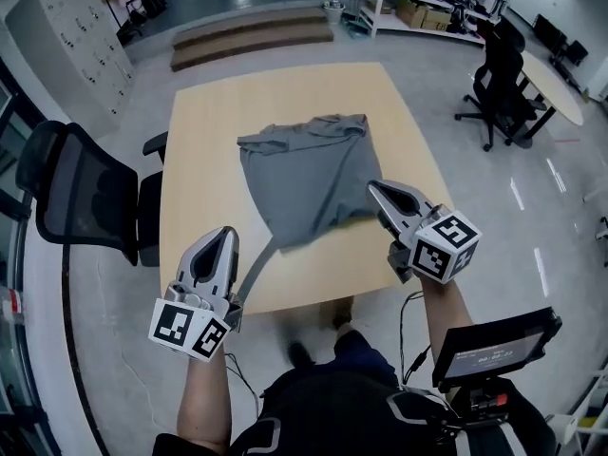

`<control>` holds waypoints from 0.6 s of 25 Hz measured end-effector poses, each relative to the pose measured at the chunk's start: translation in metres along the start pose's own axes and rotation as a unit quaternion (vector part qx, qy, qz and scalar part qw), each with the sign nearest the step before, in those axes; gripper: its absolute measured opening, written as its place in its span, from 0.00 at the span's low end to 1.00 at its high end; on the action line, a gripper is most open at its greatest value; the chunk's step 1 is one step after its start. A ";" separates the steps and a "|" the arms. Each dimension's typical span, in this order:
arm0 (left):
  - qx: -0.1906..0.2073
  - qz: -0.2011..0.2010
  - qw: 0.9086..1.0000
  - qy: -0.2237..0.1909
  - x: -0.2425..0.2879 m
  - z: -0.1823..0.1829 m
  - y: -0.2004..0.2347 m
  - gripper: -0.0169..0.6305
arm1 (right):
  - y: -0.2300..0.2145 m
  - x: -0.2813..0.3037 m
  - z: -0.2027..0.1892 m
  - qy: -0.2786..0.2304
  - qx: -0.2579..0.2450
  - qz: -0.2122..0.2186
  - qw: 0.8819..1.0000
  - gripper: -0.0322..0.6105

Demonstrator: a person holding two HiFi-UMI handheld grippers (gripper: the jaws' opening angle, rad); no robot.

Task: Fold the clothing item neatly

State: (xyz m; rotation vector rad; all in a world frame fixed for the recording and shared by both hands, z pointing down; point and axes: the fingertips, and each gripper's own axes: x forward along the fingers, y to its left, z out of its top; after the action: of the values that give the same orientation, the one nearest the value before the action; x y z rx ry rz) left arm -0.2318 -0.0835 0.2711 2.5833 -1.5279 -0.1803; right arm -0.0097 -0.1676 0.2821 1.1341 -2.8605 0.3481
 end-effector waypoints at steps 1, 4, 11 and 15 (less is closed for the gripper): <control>-0.001 -0.002 1.000 0.001 -0.010 0.001 -0.004 0.03 | 0.011 -0.007 -0.002 0.000 -0.004 -0.002 1.000 0.06; -0.011 -0.002 1.000 0.010 -0.038 -0.001 -0.017 0.03 | 0.042 -0.033 -0.005 -0.001 -0.009 -0.006 1.000 0.06; 0.025 -0.015 1.000 0.006 -0.077 0.001 -0.078 0.03 | 0.083 -0.099 0.001 -0.022 -0.039 -0.013 0.999 0.06; 0.025 -0.010 1.000 0.012 -0.087 -0.006 -0.123 0.03 | 0.092 -0.143 -0.006 -0.024 -0.041 -0.002 0.999 0.06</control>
State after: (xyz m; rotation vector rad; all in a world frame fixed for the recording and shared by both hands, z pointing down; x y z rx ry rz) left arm -0.1664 0.0521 0.2586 2.6298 -1.5165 -0.1149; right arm 0.0324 -0.0053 0.2530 1.1498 -2.8821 0.2034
